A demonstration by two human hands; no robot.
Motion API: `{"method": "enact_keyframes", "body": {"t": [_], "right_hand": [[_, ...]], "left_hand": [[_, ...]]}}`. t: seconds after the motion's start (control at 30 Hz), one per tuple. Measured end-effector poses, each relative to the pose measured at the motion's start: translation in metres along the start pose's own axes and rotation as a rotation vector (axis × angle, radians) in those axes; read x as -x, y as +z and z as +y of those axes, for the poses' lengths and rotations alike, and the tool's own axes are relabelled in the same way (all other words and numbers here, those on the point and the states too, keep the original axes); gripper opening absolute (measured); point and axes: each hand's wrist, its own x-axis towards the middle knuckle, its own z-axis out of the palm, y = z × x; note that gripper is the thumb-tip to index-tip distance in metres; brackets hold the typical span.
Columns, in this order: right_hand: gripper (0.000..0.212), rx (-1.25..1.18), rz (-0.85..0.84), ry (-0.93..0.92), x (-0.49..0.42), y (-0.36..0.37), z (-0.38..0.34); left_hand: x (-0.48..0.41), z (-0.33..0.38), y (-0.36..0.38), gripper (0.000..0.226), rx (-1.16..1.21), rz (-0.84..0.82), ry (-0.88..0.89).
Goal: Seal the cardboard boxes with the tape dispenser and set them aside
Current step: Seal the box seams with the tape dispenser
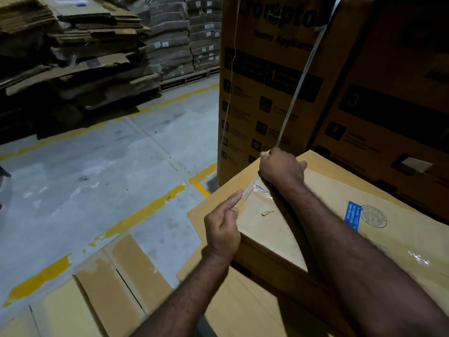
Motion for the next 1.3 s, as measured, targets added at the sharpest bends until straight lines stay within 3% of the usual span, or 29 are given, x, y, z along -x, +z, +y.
{"method": "enact_keyframes", "body": {"t": [0.17, 0.27, 0.37, 0.43, 0.57, 0.77, 0.97, 1.07, 1.17, 1.3], "right_hand": [[0.048, -0.026, 0.037, -0.033, 0.000, -0.001, 0.004], [0.044, -0.163, 0.057, -0.074, 0.005, -0.004, 0.005], [0.043, -0.302, 0.076, -0.068, 0.010, -0.014, 0.020], [0.046, -0.178, 0.018, -0.107, 0.019, -0.022, 0.038], [0.059, 0.130, -0.151, -0.158, 0.047, -0.029, 0.070], [0.058, 0.024, -0.171, -0.203, 0.058, -0.043, 0.084], [0.055, 0.093, -0.120, 0.171, 0.087, -0.089, 0.164], [0.065, 0.095, 0.041, 0.420, 0.125, -0.107, 0.214], [0.063, 0.141, 0.193, 0.601, 0.177, -0.112, 0.250], [0.065, 0.128, 0.043, 0.737, 0.224, -0.105, 0.272]], "left_hand": [[-0.034, 0.042, -0.022, 0.042, -0.074, -0.329, -0.228], [-0.060, 0.058, -0.009, 0.025, -0.398, -0.501, -0.257], [-0.077, 0.055, 0.026, 0.048, -0.697, -0.593, -0.255], [-0.085, 0.051, 0.040, 0.064, -0.780, -0.575, -0.328], [-0.090, 0.045, 0.043, 0.068, -0.877, -0.505, -0.313], [-0.090, 0.053, 0.037, 0.053, -0.868, -0.432, -0.319], [-0.095, 0.068, 0.031, 0.058, -0.846, -0.587, -0.259], [-0.096, 0.074, 0.020, 0.045, -0.754, -0.650, -0.277], [-0.093, 0.071, 0.017, 0.042, -0.691, -0.605, -0.239], [-0.075, 0.063, 0.028, 0.041, -0.495, -0.629, -0.294]]}}
